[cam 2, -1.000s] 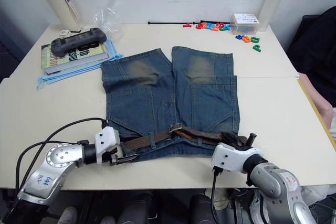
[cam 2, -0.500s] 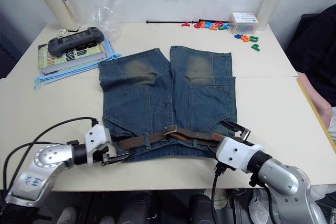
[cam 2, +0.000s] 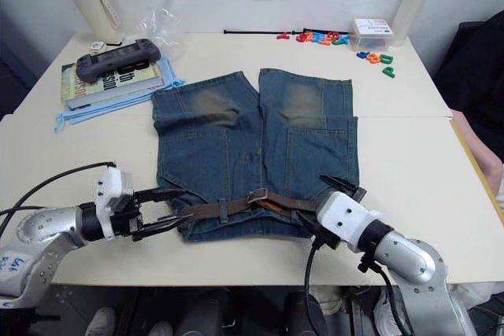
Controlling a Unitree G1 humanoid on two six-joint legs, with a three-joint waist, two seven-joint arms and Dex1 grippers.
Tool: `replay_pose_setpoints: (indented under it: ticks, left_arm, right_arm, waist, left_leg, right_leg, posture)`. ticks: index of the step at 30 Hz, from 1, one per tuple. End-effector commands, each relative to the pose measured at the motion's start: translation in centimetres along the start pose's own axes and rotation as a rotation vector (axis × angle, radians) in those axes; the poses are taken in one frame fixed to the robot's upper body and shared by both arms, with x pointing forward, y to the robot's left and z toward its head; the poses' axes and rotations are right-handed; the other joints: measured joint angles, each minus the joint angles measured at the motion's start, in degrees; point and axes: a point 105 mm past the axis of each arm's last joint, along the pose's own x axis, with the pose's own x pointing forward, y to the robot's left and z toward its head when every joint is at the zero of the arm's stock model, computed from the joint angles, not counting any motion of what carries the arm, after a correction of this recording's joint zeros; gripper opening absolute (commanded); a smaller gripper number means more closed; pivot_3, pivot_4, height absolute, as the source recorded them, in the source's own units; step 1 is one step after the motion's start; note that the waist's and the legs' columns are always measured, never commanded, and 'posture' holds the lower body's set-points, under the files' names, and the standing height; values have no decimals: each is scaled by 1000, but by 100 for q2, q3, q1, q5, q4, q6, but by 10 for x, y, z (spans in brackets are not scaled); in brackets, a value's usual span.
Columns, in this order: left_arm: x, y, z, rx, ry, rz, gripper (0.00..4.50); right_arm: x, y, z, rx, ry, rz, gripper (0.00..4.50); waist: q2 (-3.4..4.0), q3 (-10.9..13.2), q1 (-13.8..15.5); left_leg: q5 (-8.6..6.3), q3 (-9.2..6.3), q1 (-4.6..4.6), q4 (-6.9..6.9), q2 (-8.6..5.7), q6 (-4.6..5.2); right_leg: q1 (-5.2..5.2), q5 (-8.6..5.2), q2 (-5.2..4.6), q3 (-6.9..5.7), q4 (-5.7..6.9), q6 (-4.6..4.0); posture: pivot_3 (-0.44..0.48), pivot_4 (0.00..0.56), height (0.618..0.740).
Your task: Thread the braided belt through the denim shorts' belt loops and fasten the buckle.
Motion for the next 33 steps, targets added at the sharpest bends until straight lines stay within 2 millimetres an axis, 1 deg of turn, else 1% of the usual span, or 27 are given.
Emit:
replay_pose_setpoints:
  ticks: [1, 4, 6, 8, 11, 13, 14, 16, 18, 22, 24, 25, 27, 28, 30, 31, 33]
  left_arm:
    - [20, 5, 4, 19, -24, 45, 3196]
    - [41, 6, -9, 83, 42, 72, 3196]
    - [47, 6, -20, 142, 105, 78, 3196]
    - [48, 3, -30, 178, 153, 59, 3196]
    - [38, 5, -47, 198, 242, 67, 3196]
    - [29, 8, -54, 197, 283, 85, 3196]
    - [26, 10, -56, 192, 296, 101, 3196]
    - [19, 12, -59, 183, 313, 113, 3196]
    - [15, 14, -61, 173, 323, 129, 3196]
    - [11, 14, -64, 165, 333, 139, 3196]
    - [15, 12, -59, 170, 298, 136, 3196]
    - [17, 10, -52, 172, 257, 131, 3196]
    - [19, 11, -33, 133, 143, 147, 3196]
    - [18, 9, -19, 113, 62, 145, 3196]
    - [13, 3, 3, 87, -63, 114, 3196]
    - [8, 2, 11, 80, -102, 103, 3196]
    - [-1, 4, 18, 56, -121, 91, 3196]
  right_arm:
    - [0, -4, 16, 13, -59, -39, 4480]
    - [0, -7, 18, 14, -65, -56, 4480]
    - [0, -9, 20, 13, -68, -70, 4480]
    - [-1, -12, 23, 8, -71, -80, 4480]
    - [-2, -17, 27, 16, -79, -101, 4480]
    - [-1, -17, 26, 17, -69, -105, 4480]
    - [-1, -17, 25, 12, -60, -106, 4480]
    - [0, -16, 22, 7, -44, -107, 4480]
    - [0, -17, 18, 3, -27, -112, 4480]
    - [1, -16, 12, -18, 2, -110, 4480]
    - [2, -16, 12, -8, -3, -115, 4480]
    - [3, -16, 13, 7, -14, -120, 4480]
    - [3, -17, 17, 55, -43, -130, 4480]
    - [3, -17, 19, 84, -62, -119, 4480]
    - [1, -14, 23, 185, -97, -77, 4480]
    - [0, -15, 26, 231, -116, -60, 4480]
    - [-3, -20, 32, 324, -153, -31, 4480]
  waist:
    - [0, 0, 2]
    - [0, 0, 18]
    - [-1, 0, 7]
    - [-1, 1, -10]
    - [-1, 1, -14]
    - [-1, 0, -13]
    - [-1, 0, -13]
    - [-1, 0, -12]
    - [0, 0, -27]
    - [1, 0, -33]
    - [1, 0, -34]
    - [0, 0, -35]
    - [0, 0, -30]
    - [0, 0, -25]
    - [-7, 4, -18]
    - [-13, 7, -18]
    - [-13, 8, -18]
  left_leg:
    - [0, 0, 0, 0, 0, 1]
    - [4, 2, 0, 0, -4, 3]
    - [25, 8, 0, 0, -6, 8]
    - [32, 17, 0, -3, -3, -2]
    - [33, 21, 0, -5, 4, -6]
    - [30, 20, 2, -7, 5, -14]
    - [20, 19, 2, -7, 6, -31]
    - [16, 16, 2, -7, 6, -32]
    - [1, 15, 2, -7, 7, -8]
    - [3, 16, 6, -8, 9, -8]
    - [4, 16, 9, -8, 9, -9]
    - [4, 17, 9, -8, 9, -9]
    - [4, 17, 8, -7, 10, -9]
    - [5, 17, 7, -6, 10, -9]
    - [17, 15, -1, -3, 9, 12]
    - [19, 13, -2, -1, 9, 16]
    - [19, 8, -2, 1, 9, 16]
  right_leg:
    - [0, 0, 0, 0, 0, 0]
    - [1, 0, 1, -1, 3, 1]
    - [-2, 1, 3, 0, 2, 2]
    - [-8, 1, 8, 1, 3, 2]
    - [-13, 0, 11, 3, 5, 2]
    - [-14, 0, 11, 10, 6, 0]
    - [-13, 0, 10, 12, 7, 0]
    - [-12, -1, 8, 12, 6, -1]
    - [-12, -1, 8, 13, 6, -1]
    - [-13, -4, 10, 12, 13, -7]
    - [-14, -5, 11, 13, 20, -9]
    - [-15, -5, 11, 13, 22, -10]
    - [-16, -6, 11, 14, 25, -10]
    - [-17, -6, 11, 13, 26, -11]
    - [-22, -6, 10, 12, 29, -10]
    - [-21, -6, 9, 12, 30, -10]
    - [-17, -6, 8, 10, 29, -10]
  posture:
    - [0, 150, 706]
    - [0, 150, 706]
    - [0, 150, 706]
    - [0, 150, 706]
    - [0, 150, 706]
    - [0, 150, 706]
    - [0, 150, 706]
    - [0, 150, 706]
    - [0, 150, 706]
    - [0, 150, 706]
    - [0, 150, 706]
    - [0, 150, 706]
    - [0, 150, 706]
    - [0, 150, 706]
    - [0, 150, 706]
    - [0, 150, 706]
    - [0, 150, 706]
